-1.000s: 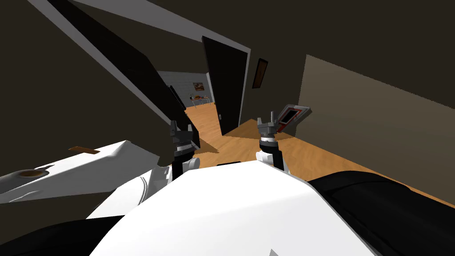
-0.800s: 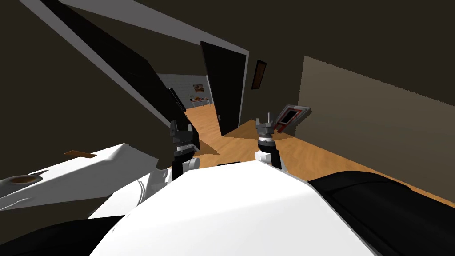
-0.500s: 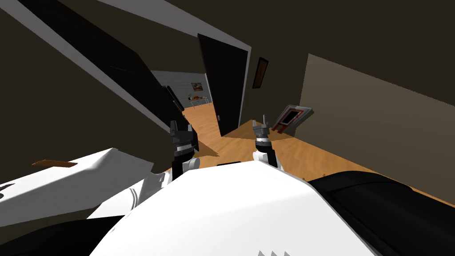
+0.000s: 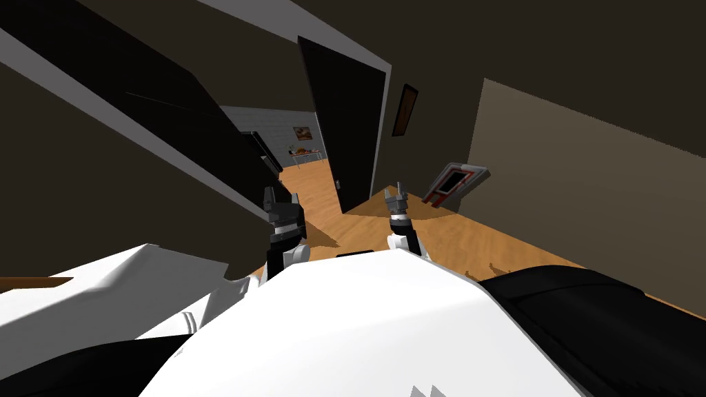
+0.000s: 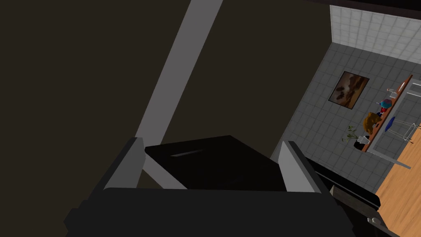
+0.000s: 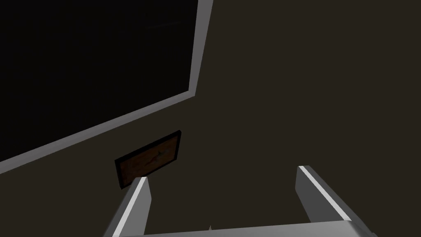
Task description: Push the door open
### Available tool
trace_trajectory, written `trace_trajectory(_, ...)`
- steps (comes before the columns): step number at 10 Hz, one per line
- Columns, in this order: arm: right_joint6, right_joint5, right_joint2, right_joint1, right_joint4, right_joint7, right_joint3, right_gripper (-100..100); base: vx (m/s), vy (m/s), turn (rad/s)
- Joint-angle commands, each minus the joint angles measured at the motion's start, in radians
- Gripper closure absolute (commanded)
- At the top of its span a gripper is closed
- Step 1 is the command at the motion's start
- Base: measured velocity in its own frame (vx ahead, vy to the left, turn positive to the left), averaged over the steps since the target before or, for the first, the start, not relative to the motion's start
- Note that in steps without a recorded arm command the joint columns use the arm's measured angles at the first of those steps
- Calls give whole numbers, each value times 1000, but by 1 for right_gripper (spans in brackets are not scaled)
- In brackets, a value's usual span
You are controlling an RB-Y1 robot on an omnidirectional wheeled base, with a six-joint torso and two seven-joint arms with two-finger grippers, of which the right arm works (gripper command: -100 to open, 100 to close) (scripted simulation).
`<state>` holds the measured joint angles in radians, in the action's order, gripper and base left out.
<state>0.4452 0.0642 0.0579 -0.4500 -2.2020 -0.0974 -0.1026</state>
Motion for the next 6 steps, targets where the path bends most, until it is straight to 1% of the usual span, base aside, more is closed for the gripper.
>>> trace_trajectory(1,12,0,6,8,28,-3,-12,-100,79,13,-34)
trace_trajectory(2,20,-1,11,20,61,-3,-29,-100,113,14,-46)
trace_trajectory(4,28,-2,16,34,98,-4,-49,-100,125,31,-41)
trace_trajectory(6,37,-4,21,47,135,-4,-69,-100,113,-5,-28)
